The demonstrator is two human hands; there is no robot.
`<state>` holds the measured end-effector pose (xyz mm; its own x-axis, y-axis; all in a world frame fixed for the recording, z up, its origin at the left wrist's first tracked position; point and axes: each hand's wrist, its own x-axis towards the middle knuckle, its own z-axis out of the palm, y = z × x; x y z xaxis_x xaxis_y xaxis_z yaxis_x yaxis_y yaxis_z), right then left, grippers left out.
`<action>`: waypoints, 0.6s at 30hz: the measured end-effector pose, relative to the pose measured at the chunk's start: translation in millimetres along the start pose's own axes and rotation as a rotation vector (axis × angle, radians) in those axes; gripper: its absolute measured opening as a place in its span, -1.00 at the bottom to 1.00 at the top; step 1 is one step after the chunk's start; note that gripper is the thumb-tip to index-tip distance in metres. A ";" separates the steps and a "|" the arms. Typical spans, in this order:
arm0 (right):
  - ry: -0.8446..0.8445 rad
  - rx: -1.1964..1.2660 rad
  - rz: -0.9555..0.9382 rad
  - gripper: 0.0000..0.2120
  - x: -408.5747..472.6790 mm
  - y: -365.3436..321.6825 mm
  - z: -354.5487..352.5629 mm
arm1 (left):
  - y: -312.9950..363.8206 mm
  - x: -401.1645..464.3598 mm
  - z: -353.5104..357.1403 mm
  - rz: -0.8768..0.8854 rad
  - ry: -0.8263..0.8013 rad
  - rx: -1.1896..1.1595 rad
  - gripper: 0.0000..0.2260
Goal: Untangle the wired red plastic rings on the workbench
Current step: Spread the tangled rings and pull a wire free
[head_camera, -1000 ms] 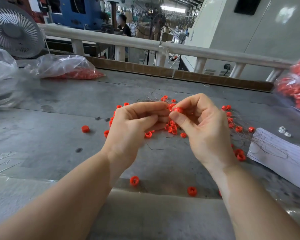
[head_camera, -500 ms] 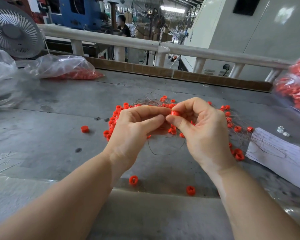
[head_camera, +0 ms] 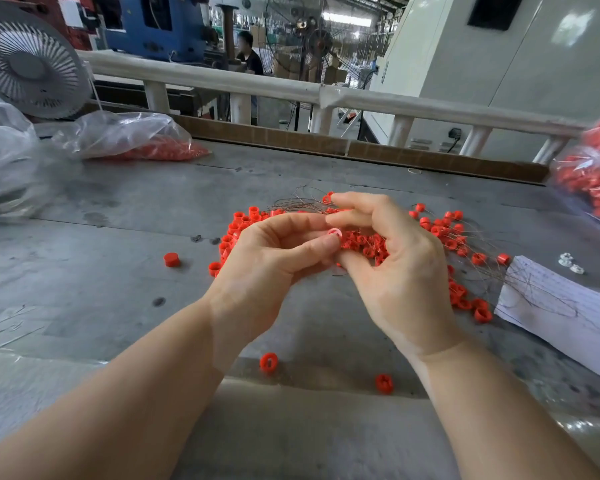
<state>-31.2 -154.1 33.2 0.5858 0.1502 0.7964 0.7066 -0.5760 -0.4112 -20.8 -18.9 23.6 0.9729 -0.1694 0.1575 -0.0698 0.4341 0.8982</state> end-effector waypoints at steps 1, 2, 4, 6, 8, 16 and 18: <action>-0.009 0.031 0.027 -0.54 0.5 -0.1 0.3 | 0.2 0.7 -0.3 0.010 0.011 -0.011 -0.75; -0.005 0.065 0.054 -0.53 0.9 0.1 -0.1 | 0.4 0.7 -0.5 0.023 0.023 -0.016 -0.77; 0.034 0.121 0.103 -0.59 2.2 1.8 -1.8 | 1.4 0.8 -0.3 0.045 0.042 -0.045 -0.80; 0.081 0.153 0.160 -0.66 3.0 3.0 -3.9 | 1.7 0.3 0.2 0.069 0.023 -0.086 -0.80; 0.116 0.179 0.202 -0.70 3.6 3.7 -5.2 | 1.8 -0.3 0.4 0.086 -0.006 -0.089 -0.83; 0.235 0.089 0.132 -0.76 4.0 5.1 -5.7 | 2.6 1.6 -0.3 0.076 0.000 -0.162 -0.85; 0.298 0.086 0.112 -0.84 3.8 6.3 -7.1 | 2.6 2.4 -0.1 0.062 0.005 -0.194 -0.84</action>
<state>-27.3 -162.8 36.8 0.5293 -0.1592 0.8333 0.6823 -0.5039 -0.5297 -18.7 -18.1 26.3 0.9692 -0.1324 0.2075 -0.0866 0.6058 0.7909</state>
